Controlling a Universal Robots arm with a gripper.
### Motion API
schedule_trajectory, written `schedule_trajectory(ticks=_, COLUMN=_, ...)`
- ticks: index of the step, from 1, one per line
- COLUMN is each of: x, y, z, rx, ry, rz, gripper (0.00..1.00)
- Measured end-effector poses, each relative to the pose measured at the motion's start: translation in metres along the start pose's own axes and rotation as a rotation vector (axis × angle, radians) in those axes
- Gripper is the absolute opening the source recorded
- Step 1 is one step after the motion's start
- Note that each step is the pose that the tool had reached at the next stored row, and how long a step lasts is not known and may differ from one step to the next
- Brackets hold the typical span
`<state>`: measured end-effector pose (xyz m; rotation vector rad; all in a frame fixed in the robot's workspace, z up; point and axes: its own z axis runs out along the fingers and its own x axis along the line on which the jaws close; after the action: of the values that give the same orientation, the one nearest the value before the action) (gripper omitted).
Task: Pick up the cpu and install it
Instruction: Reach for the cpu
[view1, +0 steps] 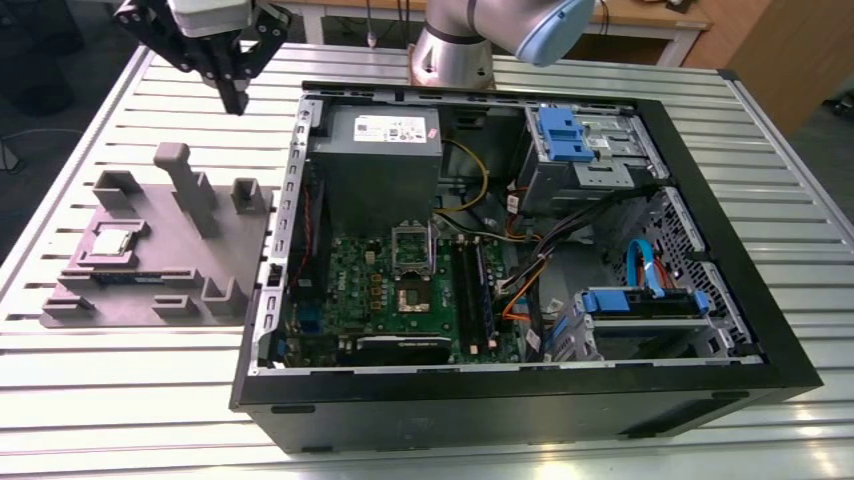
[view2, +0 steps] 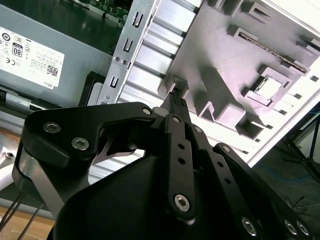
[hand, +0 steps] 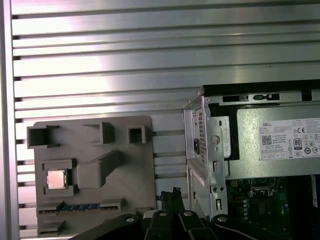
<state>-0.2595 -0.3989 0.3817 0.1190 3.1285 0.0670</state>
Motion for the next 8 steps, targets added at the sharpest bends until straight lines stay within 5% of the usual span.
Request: schedule_trajectory(ticks=8, x=0.0016, y=-0.0001, z=0.0002, rx=0.0001, ry=0.0008, rz=0.000, gripper=0.10)
